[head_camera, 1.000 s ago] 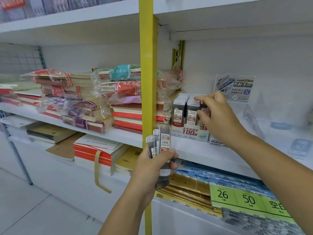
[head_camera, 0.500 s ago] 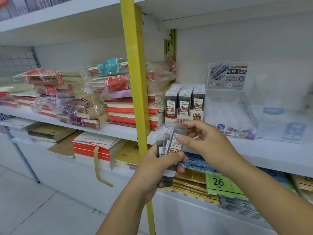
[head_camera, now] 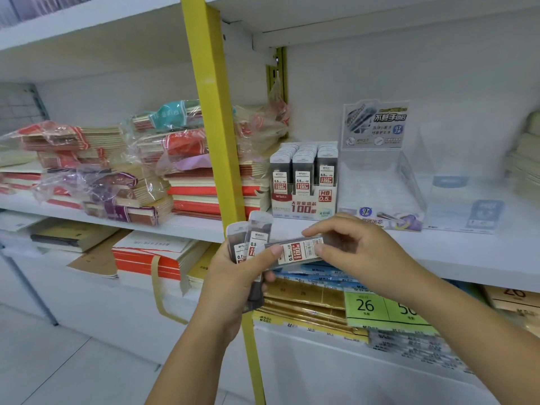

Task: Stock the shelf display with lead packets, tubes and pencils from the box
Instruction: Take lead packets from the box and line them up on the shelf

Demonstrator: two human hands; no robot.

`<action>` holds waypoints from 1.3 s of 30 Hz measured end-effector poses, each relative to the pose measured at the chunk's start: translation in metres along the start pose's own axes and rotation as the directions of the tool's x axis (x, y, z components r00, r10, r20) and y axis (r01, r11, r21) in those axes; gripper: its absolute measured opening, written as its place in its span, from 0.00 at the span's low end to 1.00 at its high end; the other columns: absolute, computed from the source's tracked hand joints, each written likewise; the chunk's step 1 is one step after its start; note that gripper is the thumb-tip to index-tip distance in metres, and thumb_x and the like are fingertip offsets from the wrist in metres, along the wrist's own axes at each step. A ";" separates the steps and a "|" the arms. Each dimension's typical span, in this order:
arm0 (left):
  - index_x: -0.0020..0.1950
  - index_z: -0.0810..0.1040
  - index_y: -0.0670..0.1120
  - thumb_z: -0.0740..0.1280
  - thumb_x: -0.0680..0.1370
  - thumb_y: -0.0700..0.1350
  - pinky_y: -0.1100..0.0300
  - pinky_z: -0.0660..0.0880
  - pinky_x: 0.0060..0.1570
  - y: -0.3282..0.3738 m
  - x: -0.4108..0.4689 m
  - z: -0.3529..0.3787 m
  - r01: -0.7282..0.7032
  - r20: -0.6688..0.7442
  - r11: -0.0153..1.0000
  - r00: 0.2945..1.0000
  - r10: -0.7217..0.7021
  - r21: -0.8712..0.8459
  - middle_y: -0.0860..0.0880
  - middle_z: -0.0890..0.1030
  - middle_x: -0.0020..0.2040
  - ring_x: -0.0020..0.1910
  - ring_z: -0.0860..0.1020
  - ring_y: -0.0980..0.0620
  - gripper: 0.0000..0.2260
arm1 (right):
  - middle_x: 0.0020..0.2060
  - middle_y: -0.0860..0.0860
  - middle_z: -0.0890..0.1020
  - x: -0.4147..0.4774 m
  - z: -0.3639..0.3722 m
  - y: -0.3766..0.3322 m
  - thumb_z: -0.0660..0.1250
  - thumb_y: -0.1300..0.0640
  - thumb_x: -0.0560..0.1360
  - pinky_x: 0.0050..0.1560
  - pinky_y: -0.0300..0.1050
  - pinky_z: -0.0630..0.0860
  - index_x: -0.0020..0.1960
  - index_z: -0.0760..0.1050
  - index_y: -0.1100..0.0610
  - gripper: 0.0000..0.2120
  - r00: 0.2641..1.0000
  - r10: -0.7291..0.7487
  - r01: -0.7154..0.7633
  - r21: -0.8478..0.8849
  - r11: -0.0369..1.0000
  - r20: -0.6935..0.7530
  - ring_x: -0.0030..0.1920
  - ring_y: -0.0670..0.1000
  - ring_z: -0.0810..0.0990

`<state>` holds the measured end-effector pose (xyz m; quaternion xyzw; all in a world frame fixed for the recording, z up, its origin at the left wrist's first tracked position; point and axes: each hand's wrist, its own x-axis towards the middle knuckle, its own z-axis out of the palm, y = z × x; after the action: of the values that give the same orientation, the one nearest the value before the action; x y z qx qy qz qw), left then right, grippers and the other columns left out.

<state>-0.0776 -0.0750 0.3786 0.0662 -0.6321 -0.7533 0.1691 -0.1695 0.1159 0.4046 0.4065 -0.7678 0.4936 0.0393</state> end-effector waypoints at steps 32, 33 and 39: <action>0.53 0.82 0.50 0.66 0.80 0.48 0.65 0.65 0.21 0.003 0.004 0.005 0.023 0.100 1.000 0.995 -0.025 0.013 0.49 0.81 0.34 0.26 0.73 0.55 0.06 | 0.40 0.48 0.78 0.096 -0.053 -0.034 0.72 0.61 0.73 0.39 0.47 0.75 0.55 0.60 0.41 0.25 0.933 -0.245 0.097 -0.470 0.877 -0.264 0.39 0.48 0.78; 0.54 0.82 0.50 0.66 0.80 0.47 0.66 0.66 0.21 0.004 0.004 0.004 0.021 0.099 1.000 0.995 -0.022 0.010 0.49 0.82 0.34 0.26 0.73 0.55 0.06 | 0.39 0.49 0.78 0.096 -0.054 -0.031 0.72 0.62 0.72 0.40 0.49 0.76 0.54 0.61 0.41 0.25 0.941 -0.222 0.077 -0.478 0.875 -0.256 0.40 0.49 0.79; 0.51 0.83 0.57 0.68 0.80 0.50 0.60 0.73 0.31 0.001 0.005 0.004 0.003 0.107 0.999 0.994 -0.007 0.033 0.47 0.86 0.43 0.32 0.78 0.54 0.05 | 0.44 0.46 0.76 0.096 -0.052 -0.005 0.70 0.59 0.75 0.45 0.36 0.67 0.53 0.69 0.48 0.12 0.960 -0.077 -0.065 -0.481 0.874 -0.269 0.49 0.51 0.75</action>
<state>-0.0835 -0.0736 0.3810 0.0300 -0.6523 -0.7457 0.1320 -0.2477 0.0996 0.4787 0.3121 -0.8522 0.3378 0.2497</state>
